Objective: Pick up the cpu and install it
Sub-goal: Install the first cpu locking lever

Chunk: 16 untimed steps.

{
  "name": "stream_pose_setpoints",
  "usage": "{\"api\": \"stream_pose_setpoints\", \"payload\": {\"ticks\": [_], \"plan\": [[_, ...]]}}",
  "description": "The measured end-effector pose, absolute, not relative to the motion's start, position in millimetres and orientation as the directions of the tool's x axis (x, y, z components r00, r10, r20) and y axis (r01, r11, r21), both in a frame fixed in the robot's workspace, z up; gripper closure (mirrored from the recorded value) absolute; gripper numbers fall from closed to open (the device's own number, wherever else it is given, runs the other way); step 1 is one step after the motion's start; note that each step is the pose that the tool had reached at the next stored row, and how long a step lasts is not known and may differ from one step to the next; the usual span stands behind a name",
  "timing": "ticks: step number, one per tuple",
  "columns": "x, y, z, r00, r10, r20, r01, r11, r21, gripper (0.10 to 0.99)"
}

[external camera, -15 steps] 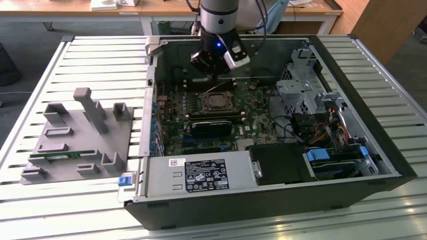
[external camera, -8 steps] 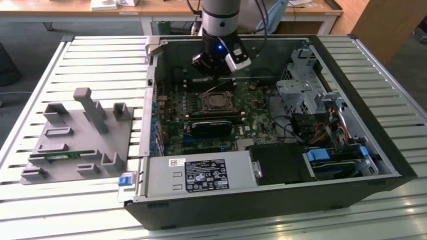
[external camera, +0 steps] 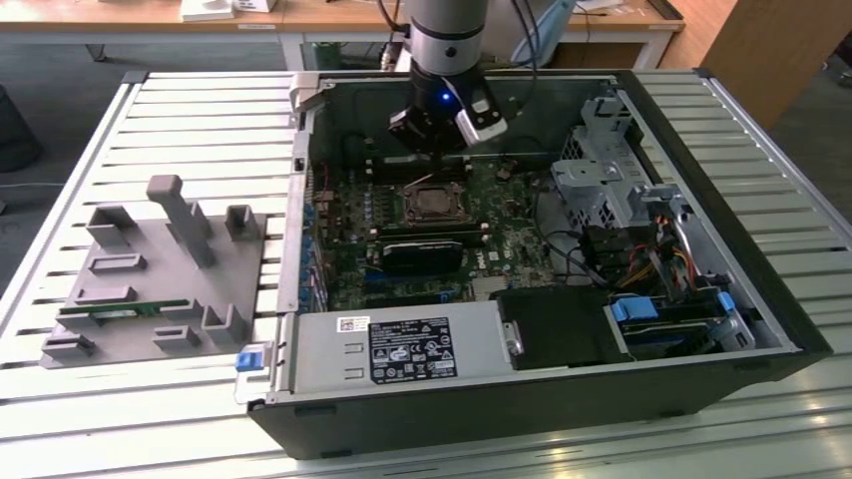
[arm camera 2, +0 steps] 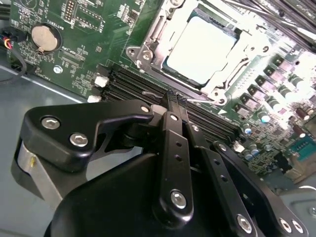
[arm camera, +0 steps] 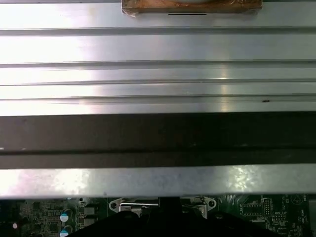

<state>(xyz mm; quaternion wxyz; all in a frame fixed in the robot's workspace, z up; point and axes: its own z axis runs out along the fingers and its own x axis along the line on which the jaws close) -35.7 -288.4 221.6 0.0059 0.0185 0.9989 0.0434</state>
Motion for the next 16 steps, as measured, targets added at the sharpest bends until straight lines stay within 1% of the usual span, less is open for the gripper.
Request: {"api": "stream_pose_setpoints", "payload": {"ticks": [16], "plan": [[-24.4,-285.8,204.0,-0.999,0.037,-0.010,0.036,0.996,0.087,0.980]]}}
